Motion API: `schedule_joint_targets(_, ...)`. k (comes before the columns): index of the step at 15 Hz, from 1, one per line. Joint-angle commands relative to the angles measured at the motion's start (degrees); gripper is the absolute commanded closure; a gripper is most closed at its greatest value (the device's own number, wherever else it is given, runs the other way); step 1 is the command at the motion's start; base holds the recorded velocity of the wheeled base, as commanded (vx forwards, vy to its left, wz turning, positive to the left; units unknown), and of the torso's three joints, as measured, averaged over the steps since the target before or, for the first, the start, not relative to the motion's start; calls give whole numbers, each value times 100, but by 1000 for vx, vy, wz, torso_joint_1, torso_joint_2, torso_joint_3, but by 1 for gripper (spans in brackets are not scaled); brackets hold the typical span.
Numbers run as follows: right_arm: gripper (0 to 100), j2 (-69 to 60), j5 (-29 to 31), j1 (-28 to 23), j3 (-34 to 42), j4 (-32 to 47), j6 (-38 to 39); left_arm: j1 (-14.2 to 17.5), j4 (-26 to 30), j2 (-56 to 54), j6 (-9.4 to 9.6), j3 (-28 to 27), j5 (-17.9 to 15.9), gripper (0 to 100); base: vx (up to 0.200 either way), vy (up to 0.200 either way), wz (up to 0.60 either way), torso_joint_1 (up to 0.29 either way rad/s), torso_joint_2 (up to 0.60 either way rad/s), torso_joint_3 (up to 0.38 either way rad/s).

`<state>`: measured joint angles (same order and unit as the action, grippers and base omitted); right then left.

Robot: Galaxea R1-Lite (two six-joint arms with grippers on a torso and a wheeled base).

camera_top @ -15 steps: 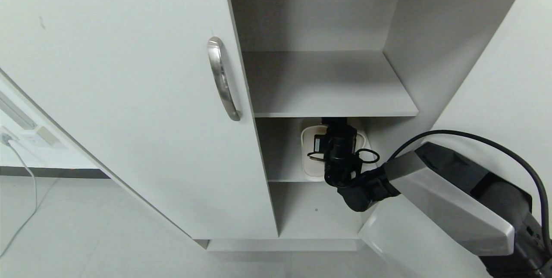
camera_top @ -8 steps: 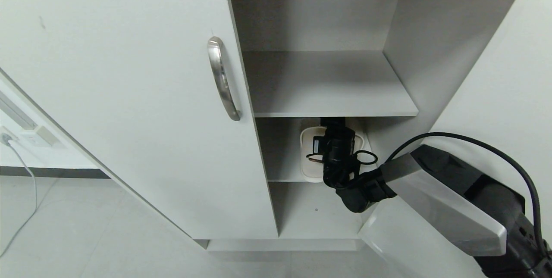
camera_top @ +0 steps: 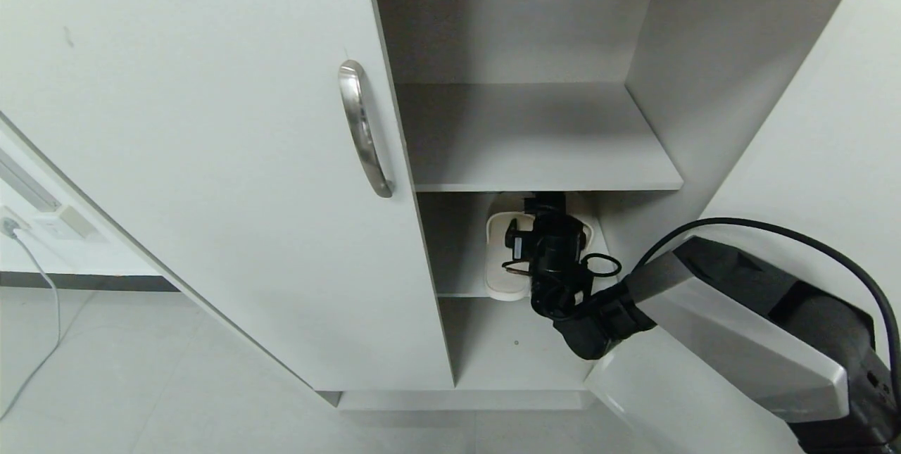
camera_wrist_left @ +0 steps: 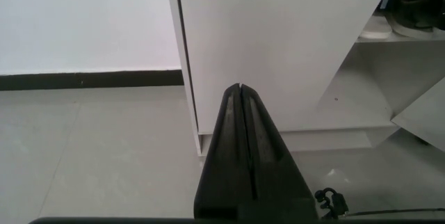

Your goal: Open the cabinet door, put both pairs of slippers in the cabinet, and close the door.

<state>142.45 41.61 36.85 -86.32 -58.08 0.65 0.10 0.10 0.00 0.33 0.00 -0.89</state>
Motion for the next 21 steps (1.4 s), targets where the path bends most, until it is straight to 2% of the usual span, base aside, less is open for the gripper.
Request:
schedule_joint_targets(1,0,-446,5,94,485,-160,-3,-1,-1,9,2,0,1,100,0,0,0,0,0,0)
schedule_joint_targets(4,0,-1017,5,252,1267,-450,-12,-1,-1,9,2,0,1,100,0,0,0,0,0,0)
schedule_joint_targets(6,0,-1378,5,551,2032,-705,-12,-1,-1,9,11,0,1,100,0,0,0,0,0,0)
schedule_joint_targets(9,0,-1562,5,824,2998,-1408,-21,8,-1,9,11,0,1,100,0,0,0,0,0,0)
schedule_joint_targets(11,0,-1571,5,859,3262,-1672,-29,-1,-1,9,11,0,1,100,0,0,0,0,0,0)
schedule_joint_targets(15,0,-1545,5,920,3315,-1725,-29,-1,-1,9,11,0,1,100,0,0,0,0,0,0)
schedule_joint_targets(21,0,-1545,23,991,3376,-1725,-29,-1,-1,9,11,0,1,100,-200,0,0,2,2,1)
